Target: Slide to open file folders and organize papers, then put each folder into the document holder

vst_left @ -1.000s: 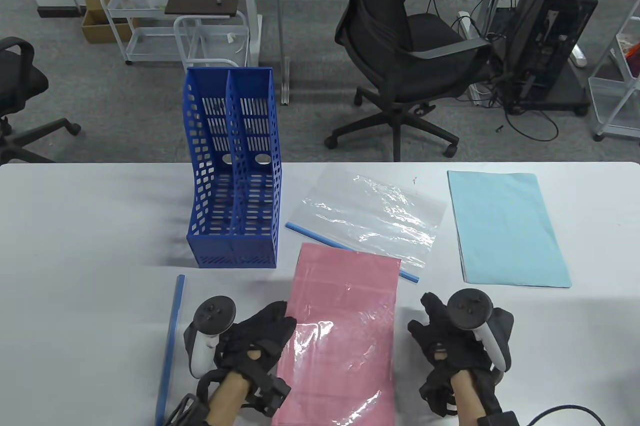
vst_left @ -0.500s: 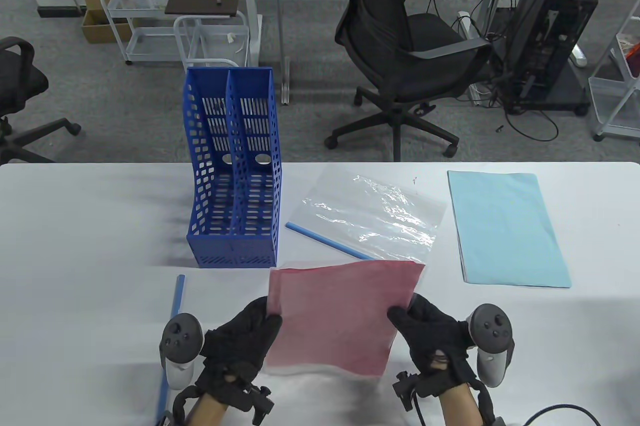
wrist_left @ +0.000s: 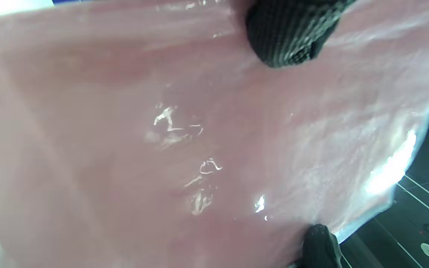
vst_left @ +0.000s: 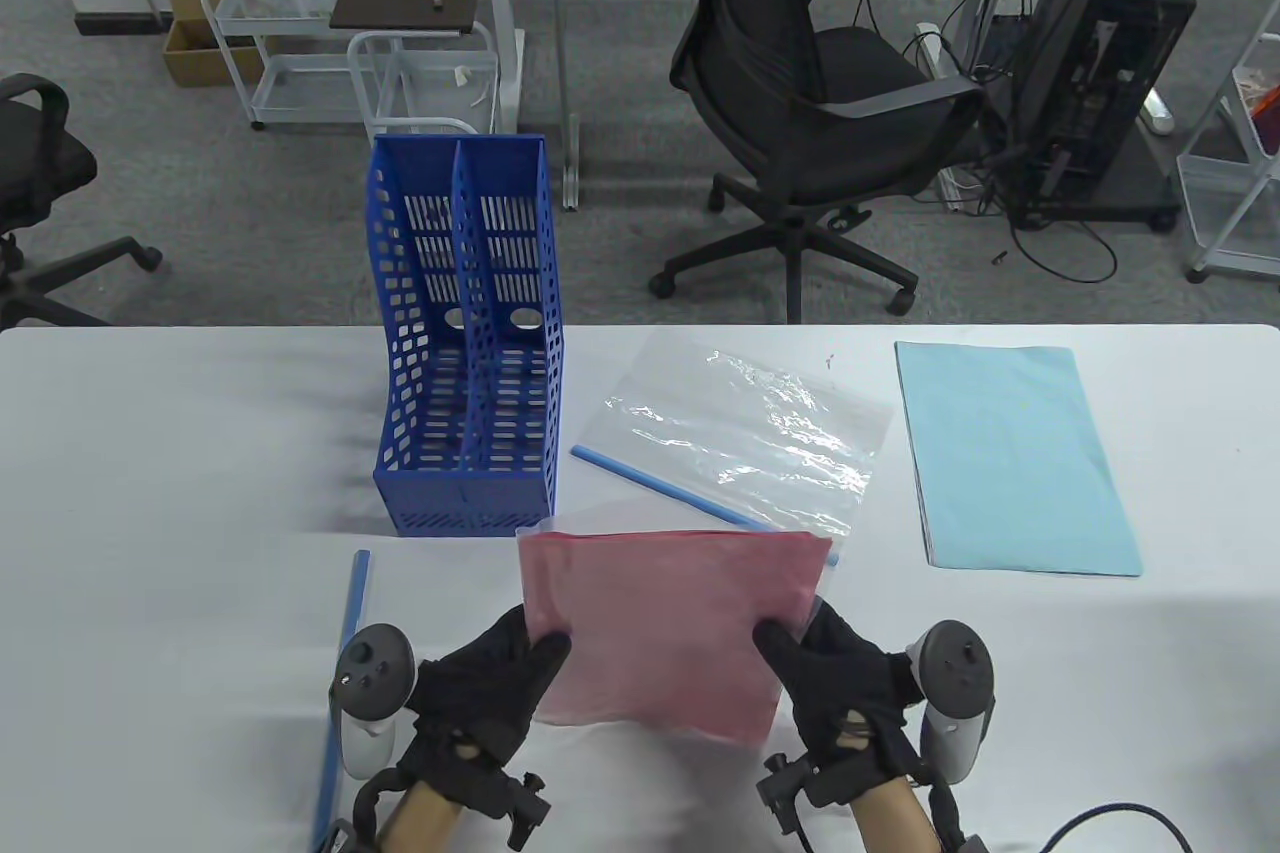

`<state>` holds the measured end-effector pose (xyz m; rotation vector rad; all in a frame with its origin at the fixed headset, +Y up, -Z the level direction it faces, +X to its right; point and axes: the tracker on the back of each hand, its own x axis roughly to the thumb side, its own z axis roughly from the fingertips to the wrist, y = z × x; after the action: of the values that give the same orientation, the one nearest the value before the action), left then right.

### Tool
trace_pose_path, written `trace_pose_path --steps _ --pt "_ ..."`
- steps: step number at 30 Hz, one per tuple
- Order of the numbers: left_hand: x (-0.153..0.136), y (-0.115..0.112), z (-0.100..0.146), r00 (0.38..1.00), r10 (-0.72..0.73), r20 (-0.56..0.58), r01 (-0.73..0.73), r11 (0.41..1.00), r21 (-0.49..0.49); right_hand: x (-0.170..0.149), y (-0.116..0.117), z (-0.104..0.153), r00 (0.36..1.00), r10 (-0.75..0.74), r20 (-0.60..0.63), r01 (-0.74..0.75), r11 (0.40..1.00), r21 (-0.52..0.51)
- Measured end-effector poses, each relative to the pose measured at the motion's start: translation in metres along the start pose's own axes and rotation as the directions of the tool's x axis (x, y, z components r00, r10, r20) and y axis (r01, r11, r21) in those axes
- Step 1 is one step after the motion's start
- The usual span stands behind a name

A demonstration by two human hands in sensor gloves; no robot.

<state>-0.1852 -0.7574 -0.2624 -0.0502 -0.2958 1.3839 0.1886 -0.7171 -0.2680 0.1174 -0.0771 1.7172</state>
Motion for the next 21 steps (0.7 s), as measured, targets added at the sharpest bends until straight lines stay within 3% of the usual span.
trace_pose_path --steps 2,7,10,12,13,15,17,20,21 --pt "0.000 0.004 -0.002 1.000 -0.012 -0.028 0.012 1.000 -0.005 0.002 -0.010 -0.002 0.995 0.098 -0.007 -0.098 0.995 -0.026" --pt "-0.002 0.006 -0.001 0.994 -0.045 -0.103 0.043 0.999 -0.025 -0.006 -0.023 -0.006 0.966 0.196 -0.170 -0.204 0.978 -0.034" --pt "-0.001 0.012 0.000 0.971 -0.174 -0.161 0.170 0.985 -0.040 0.006 -0.031 0.000 0.864 0.456 -0.211 -0.494 0.850 -0.186" --pt "0.005 0.007 -0.002 0.939 -0.314 -0.142 0.302 0.948 -0.100 0.025 -0.022 0.001 0.760 0.643 -0.094 -0.646 0.733 -0.214" --pt "0.008 0.004 -0.002 0.926 -0.352 -0.134 0.340 0.934 -0.110 0.032 -0.015 0.001 0.736 0.676 -0.027 -0.662 0.712 -0.234" --pt "0.017 -0.008 -0.001 0.890 -0.448 -0.082 0.435 0.889 -0.140 0.048 0.007 -0.002 0.689 0.713 0.133 -0.680 0.698 -0.222" --pt "0.024 -0.017 -0.001 0.860 -0.509 -0.035 0.498 0.853 -0.155 0.057 0.025 -0.009 0.657 0.723 0.213 -0.708 0.689 -0.155" --pt "0.025 -0.024 0.000 0.854 -0.520 -0.008 0.509 0.839 -0.193 0.060 0.040 -0.026 0.725 0.668 0.167 -0.663 0.743 -0.092" --pt "0.023 -0.024 0.000 0.850 -0.526 -0.030 0.509 0.835 -0.207 0.057 0.043 -0.028 0.750 0.648 0.136 -0.638 0.762 -0.114"
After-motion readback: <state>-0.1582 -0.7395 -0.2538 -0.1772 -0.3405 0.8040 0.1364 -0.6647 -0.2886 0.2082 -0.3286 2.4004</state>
